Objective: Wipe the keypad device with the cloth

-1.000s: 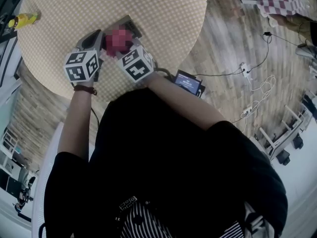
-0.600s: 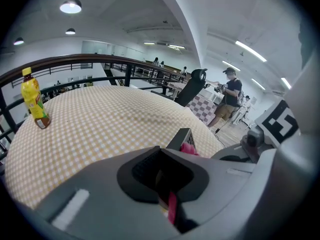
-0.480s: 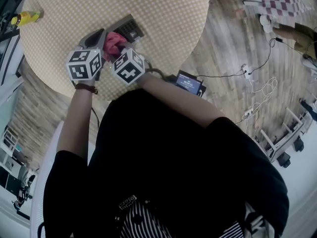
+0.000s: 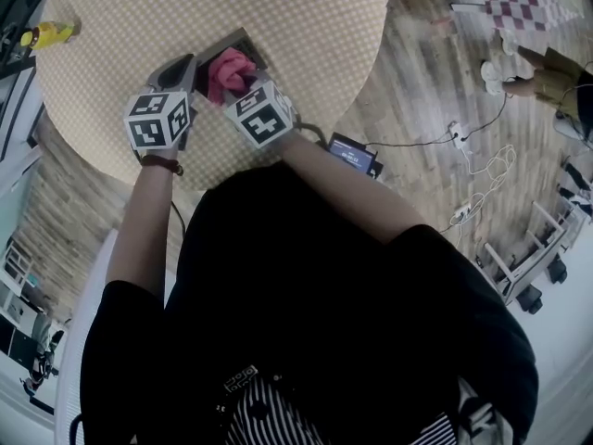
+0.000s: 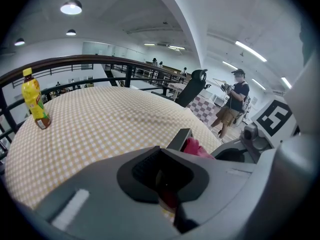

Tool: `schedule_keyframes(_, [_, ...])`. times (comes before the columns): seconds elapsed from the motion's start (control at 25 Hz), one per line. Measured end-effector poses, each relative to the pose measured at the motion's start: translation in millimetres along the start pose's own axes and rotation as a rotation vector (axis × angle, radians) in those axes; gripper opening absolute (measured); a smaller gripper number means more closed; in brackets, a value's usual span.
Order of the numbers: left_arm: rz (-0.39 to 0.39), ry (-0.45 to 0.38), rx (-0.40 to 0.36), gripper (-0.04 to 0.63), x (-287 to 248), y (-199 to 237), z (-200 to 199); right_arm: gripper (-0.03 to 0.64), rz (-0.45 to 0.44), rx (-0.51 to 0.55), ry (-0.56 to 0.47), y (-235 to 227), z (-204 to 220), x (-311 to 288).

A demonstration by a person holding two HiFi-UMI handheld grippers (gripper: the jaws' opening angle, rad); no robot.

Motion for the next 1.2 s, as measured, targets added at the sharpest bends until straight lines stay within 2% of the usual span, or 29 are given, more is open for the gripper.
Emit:
schedule_keyframes(0.52, [-0.018,-0.004,-0.008,-0.006,2.4,-3.0,0.0,0.075,-0.067,0.059,-0.003,45.7,-5.4,-17.8])
schedule_keyframes(0.72, [-0.012,-0.011,0.021,-0.006,0.6,1.7,1.2,0.075,-0.033,0.003,-0.021,26.1,-3.2,-10.9])
schedule_keyframes(0.88, [-0.014,-0.004,0.004,-0.006,0.6,-2.1,-1.2,0.075,-0.002,-0.031,-0.031,8.8,-2.4,-0.4])
schedule_keyframes(1.2, [-0.014,-0.016,-0.035,-0.006,-0.8,-13.9,-0.9,0.075,-0.062,0.049,-0.009,48.7,-0.9,-13.9])
Point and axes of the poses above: the fingertips, and each gripper's own axes: x backward along the fingers, y to its left, z out of its underside, the point moved 2 cm from there along x, backward along the fingers, and after that the axes turned 6 degrees about -x, right-handed, at the moved point
